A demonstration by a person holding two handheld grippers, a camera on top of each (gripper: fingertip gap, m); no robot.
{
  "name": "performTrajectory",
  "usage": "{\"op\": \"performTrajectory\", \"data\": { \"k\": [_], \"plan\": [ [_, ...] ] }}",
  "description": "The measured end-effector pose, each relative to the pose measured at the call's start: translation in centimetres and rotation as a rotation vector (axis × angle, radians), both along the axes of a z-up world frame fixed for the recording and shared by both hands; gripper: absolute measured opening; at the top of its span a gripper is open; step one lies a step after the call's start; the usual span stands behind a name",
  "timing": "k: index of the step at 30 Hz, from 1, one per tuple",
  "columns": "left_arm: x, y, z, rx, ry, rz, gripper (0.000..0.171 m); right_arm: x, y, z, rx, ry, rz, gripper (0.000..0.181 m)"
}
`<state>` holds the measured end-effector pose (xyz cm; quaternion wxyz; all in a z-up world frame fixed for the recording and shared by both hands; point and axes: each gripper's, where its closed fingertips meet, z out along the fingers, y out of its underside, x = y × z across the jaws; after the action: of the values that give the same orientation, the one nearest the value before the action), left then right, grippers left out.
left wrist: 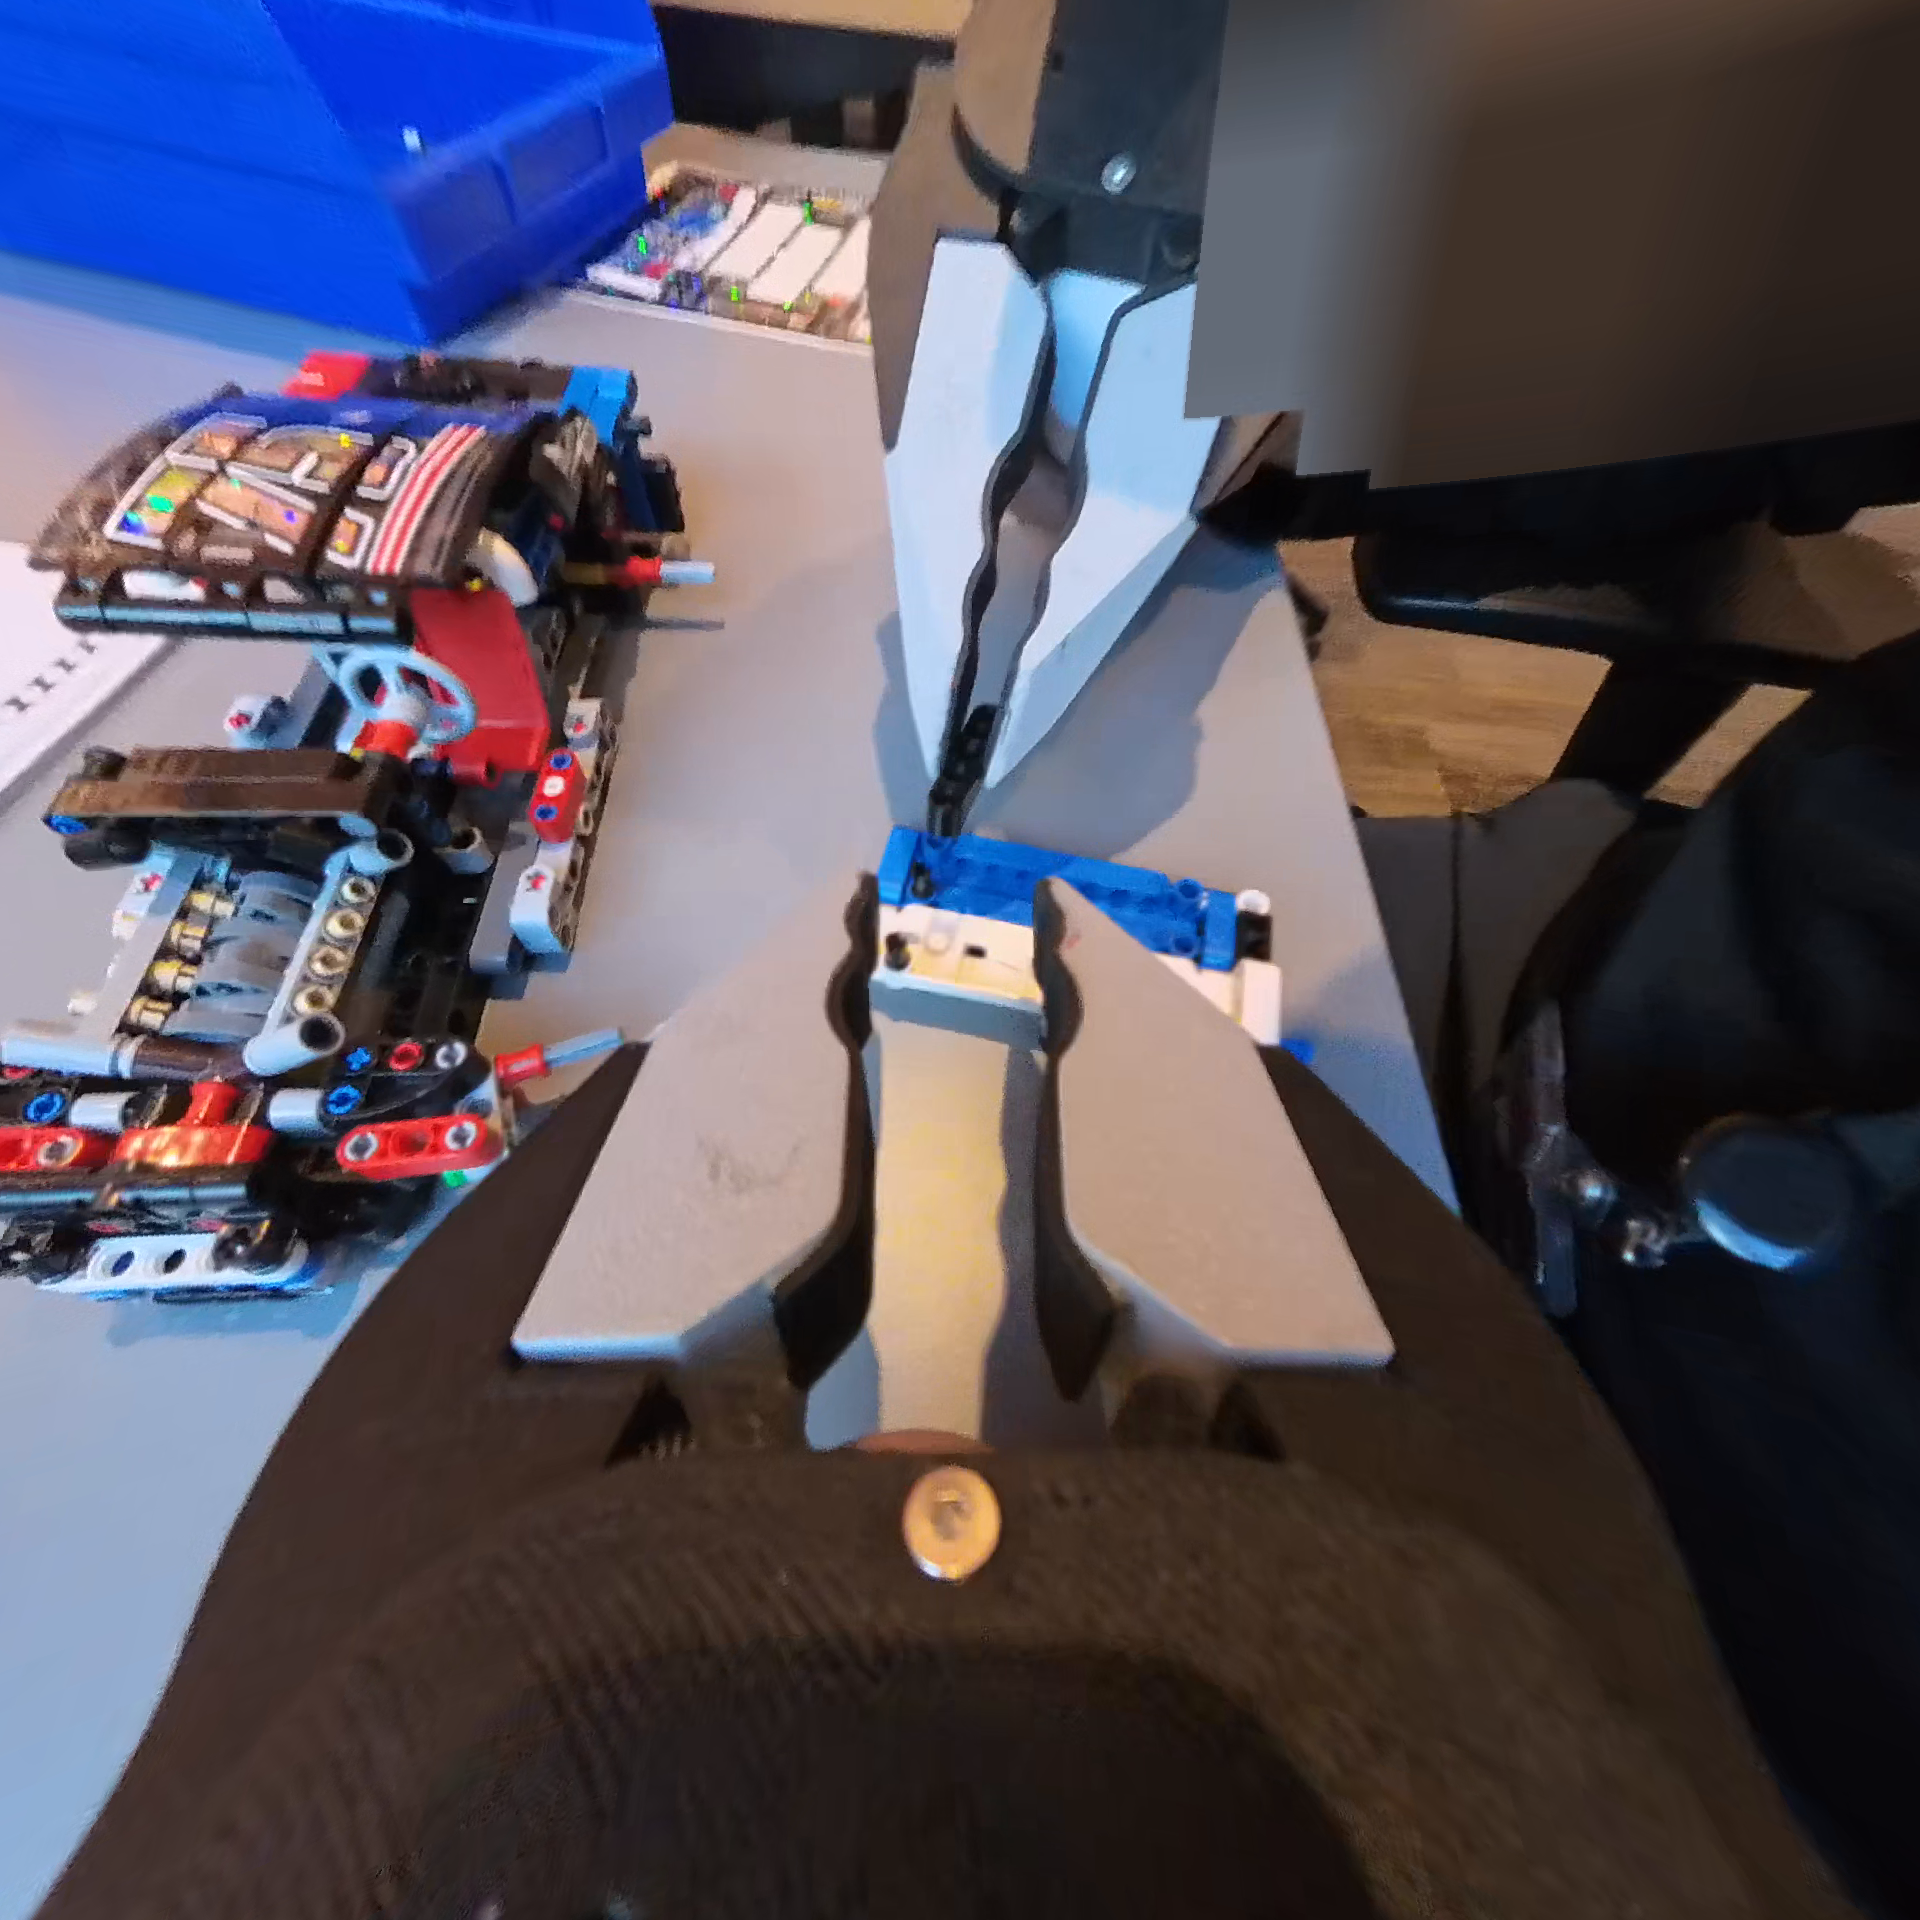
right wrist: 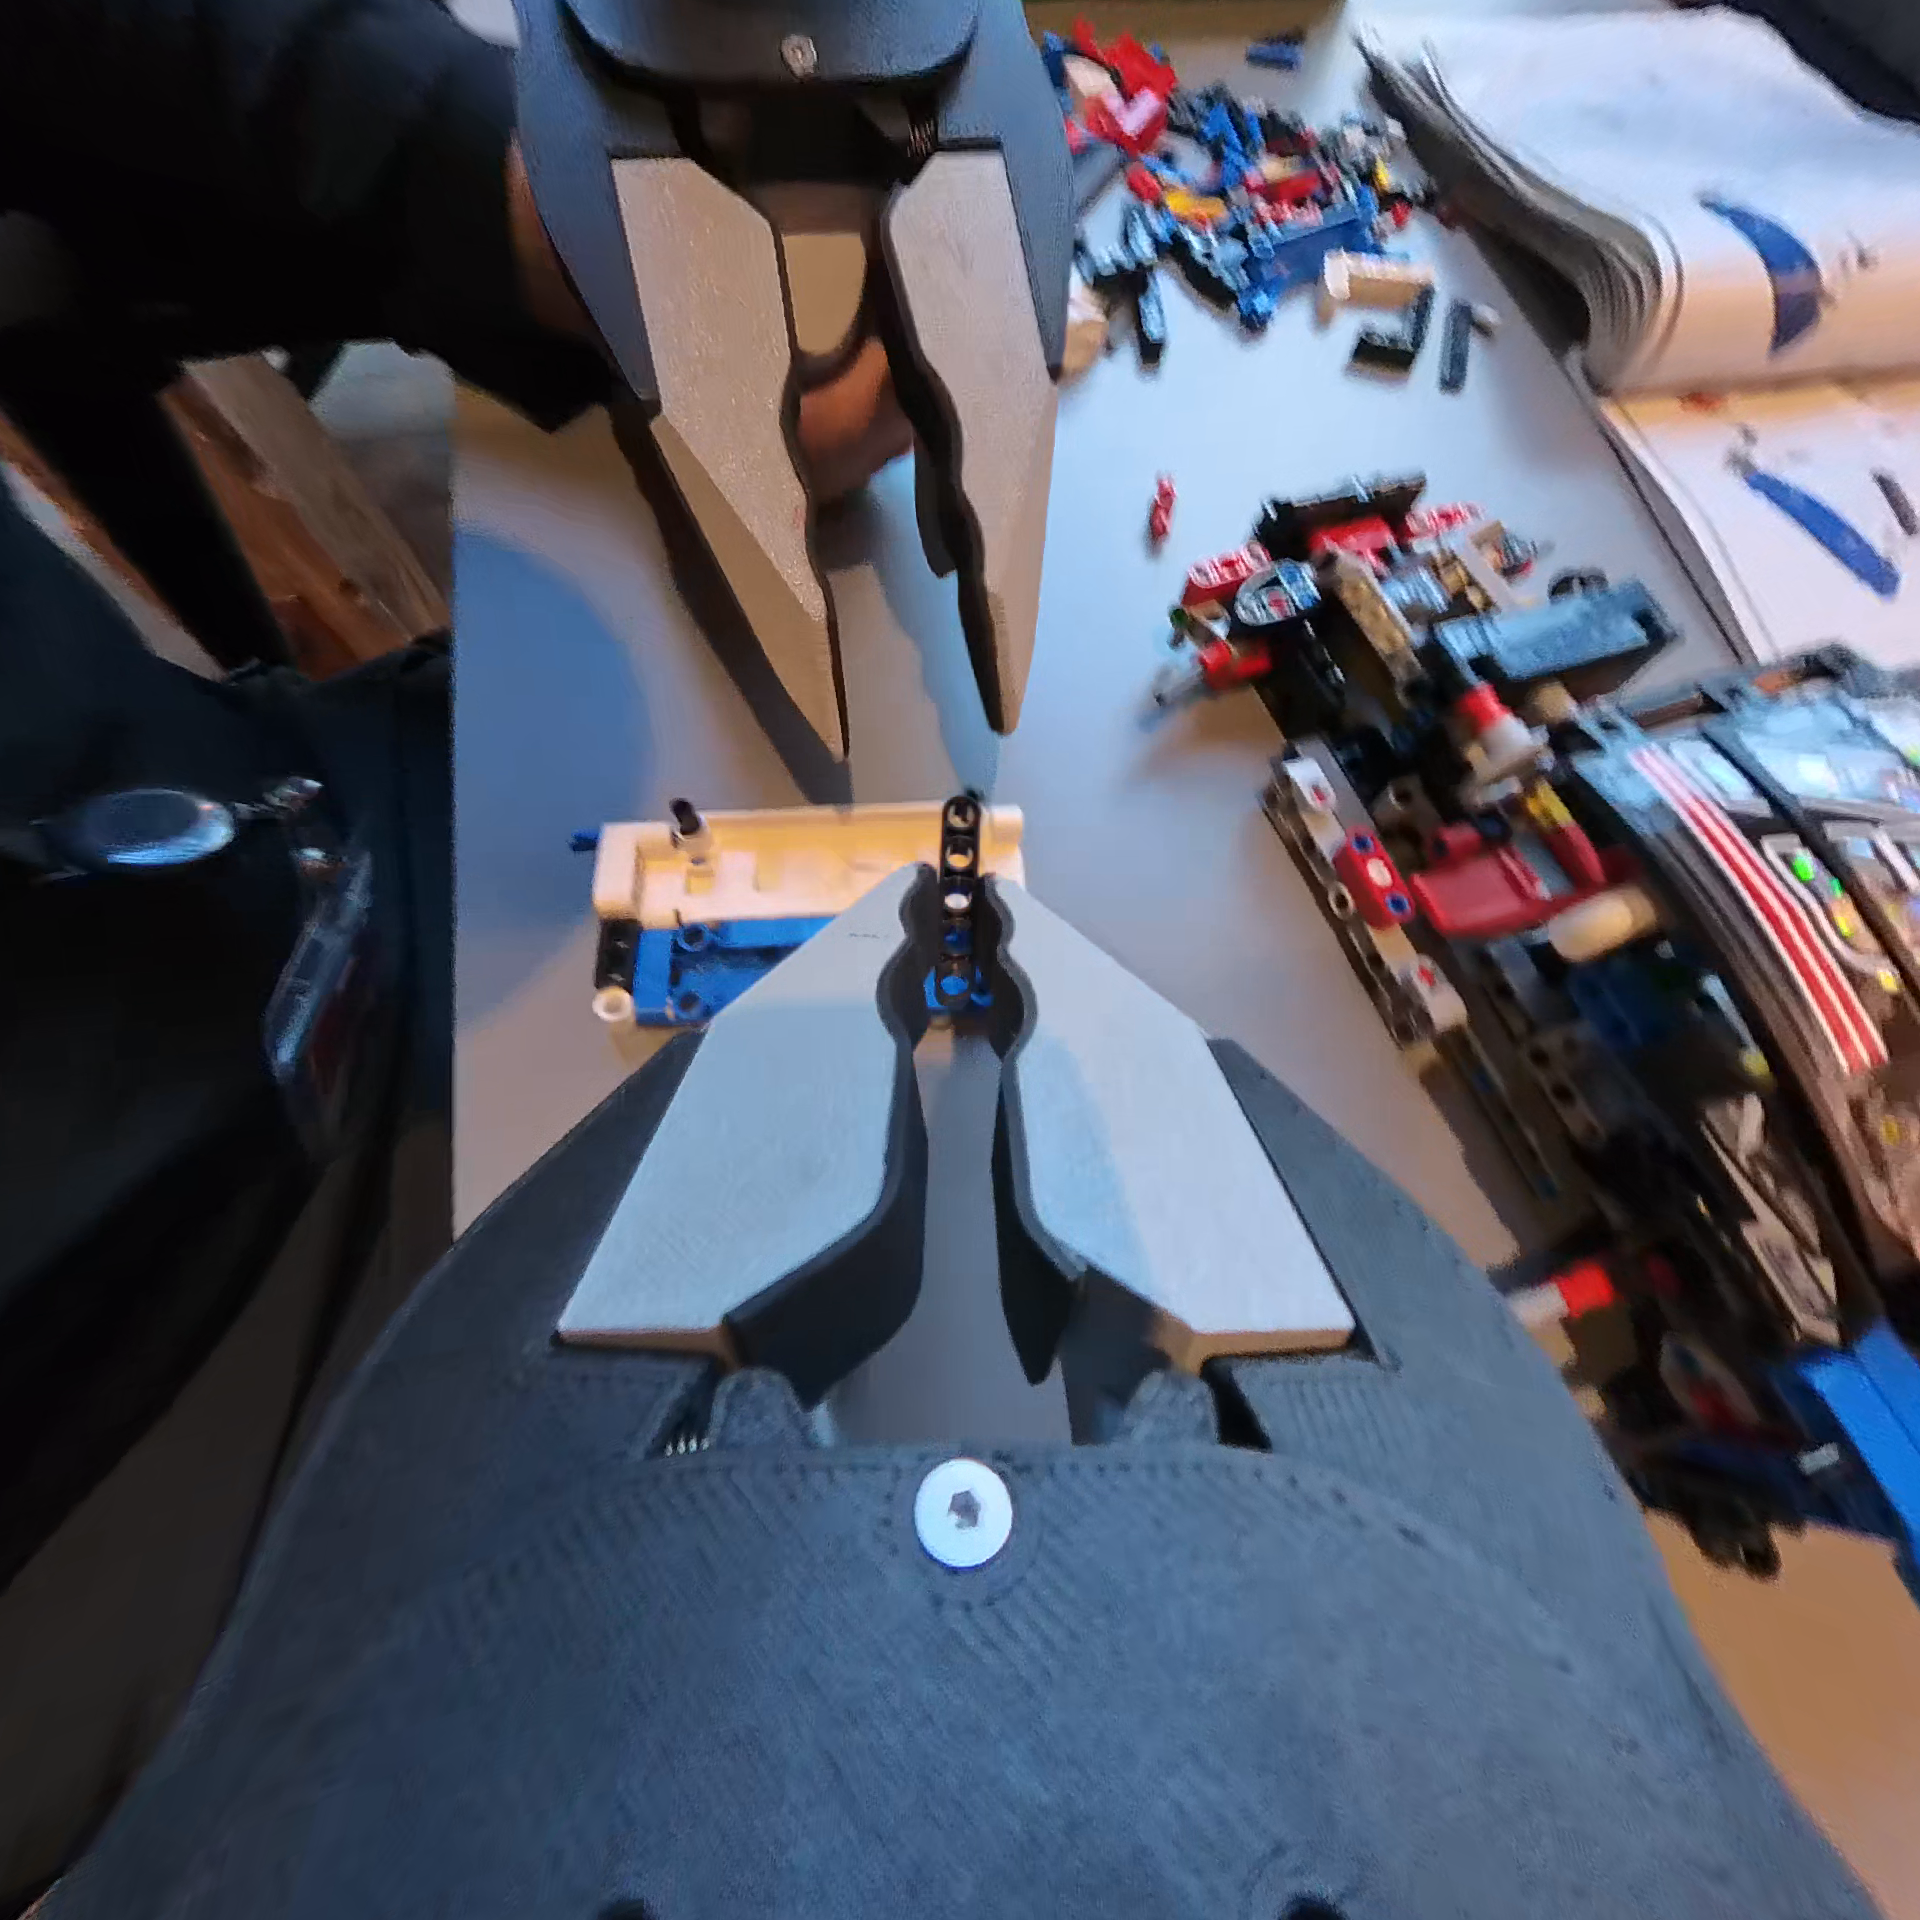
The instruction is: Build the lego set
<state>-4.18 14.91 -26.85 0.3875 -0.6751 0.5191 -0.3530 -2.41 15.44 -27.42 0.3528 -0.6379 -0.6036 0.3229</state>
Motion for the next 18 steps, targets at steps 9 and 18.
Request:
{"op": "performTrajectory", "data": {
  "k": [9,18],
  "plan": [
    [-0.2,1.0,-3.0,-0.077,0.190,-0.091,0.024,2.0,1.1,-1.3,-0.021,-0.085,-0.076,0.004],
    [0.4,-0.1,-3.7,-0.001,0.250,-0.072,0.030,2.9,0.9,-0.6,-0.031,-0.069,-0.087,0.004]
  ]
}}
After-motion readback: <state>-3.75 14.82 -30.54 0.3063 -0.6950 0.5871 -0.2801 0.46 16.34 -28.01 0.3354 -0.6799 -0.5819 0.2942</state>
